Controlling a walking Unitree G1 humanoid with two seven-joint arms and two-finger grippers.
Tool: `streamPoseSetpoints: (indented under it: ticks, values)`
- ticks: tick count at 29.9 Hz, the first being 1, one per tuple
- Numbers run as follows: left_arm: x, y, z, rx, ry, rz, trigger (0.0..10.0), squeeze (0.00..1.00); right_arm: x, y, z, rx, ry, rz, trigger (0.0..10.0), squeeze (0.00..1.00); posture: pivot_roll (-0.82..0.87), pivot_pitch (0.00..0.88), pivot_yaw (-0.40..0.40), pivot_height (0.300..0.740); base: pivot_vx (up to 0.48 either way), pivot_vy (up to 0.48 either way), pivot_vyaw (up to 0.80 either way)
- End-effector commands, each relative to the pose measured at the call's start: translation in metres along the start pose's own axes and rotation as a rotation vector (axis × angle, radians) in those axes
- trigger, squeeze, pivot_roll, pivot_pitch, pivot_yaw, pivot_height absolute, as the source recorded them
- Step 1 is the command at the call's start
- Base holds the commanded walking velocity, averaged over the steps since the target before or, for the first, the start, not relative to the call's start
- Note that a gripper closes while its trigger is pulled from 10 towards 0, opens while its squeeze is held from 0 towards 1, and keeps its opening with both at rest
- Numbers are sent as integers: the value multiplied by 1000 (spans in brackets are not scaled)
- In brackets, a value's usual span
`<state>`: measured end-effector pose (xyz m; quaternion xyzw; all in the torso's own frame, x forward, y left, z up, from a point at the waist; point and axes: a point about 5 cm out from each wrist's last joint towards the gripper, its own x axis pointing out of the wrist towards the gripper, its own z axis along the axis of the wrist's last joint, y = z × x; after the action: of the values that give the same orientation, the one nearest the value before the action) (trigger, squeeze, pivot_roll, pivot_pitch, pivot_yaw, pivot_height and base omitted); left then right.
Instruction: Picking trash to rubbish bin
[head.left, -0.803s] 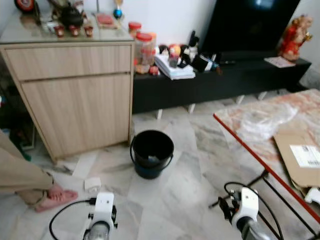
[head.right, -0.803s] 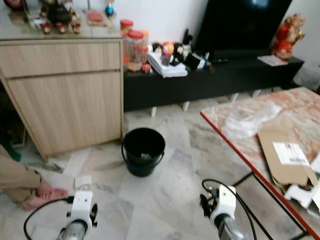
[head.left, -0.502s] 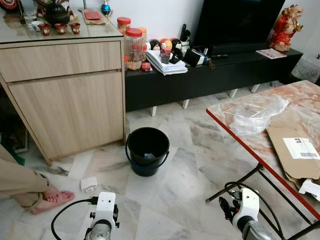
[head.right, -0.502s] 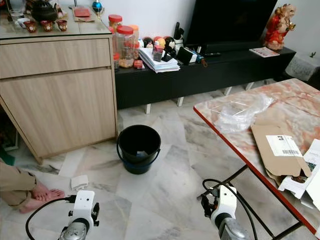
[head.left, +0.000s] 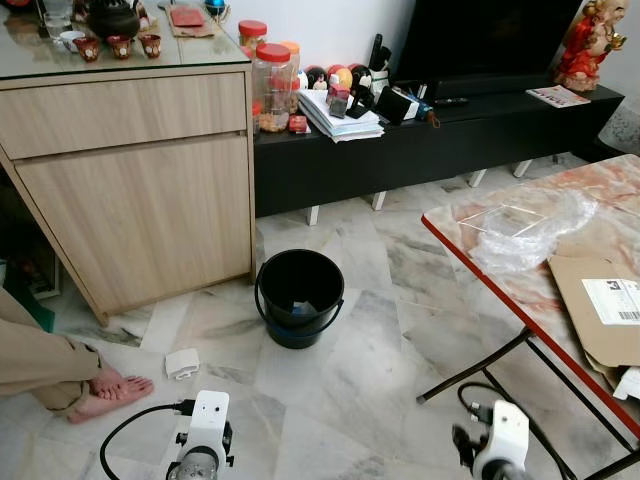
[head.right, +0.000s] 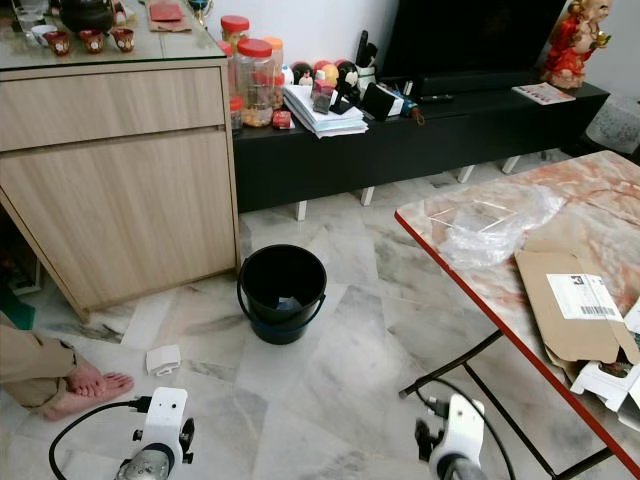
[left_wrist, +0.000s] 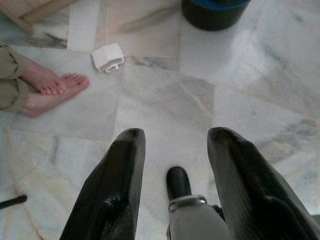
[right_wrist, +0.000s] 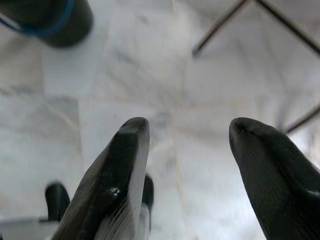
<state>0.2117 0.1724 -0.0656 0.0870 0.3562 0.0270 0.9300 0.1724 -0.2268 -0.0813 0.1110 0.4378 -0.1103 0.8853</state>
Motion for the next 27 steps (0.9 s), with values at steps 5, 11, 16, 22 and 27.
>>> streamPoseSetpoints:
  ticks: [5, 11, 16, 22, 27]
  values:
    - [-4, -3, -14, 24, 66, -20, 10000, 0, -1, -1, -9, -21, 43, -22, 10000, 0, 149, 0, -135, 740, 0, 0, 0]
    - [-6, 1, -20, 13, 82, -6, 10000, 0, -1, 1, -8, -3, 33, -22, 10000, 0, 157, 0, -133, 740, 0, 0, 0]
    - [-7, 3, -23, 9, 94, -1, 10000, 0, -2, -3, -12, -25, 61, -28, 10000, 0, 158, 0, -134, 740, 0, 0, -318]
    - [-7, 4, -25, 13, 97, 2, 10000, 0, -5, -15, -15, -38, 85, -46, 10000, 0, 155, 0, -132, 740, 0, 0, -785]
    - [-7, 4, -25, 13, 96, 6, 10000, 0, -6, -19, -17, -44, 95, -52, 10000, 0, 155, 0, -132, 740, 0, 0, -781]
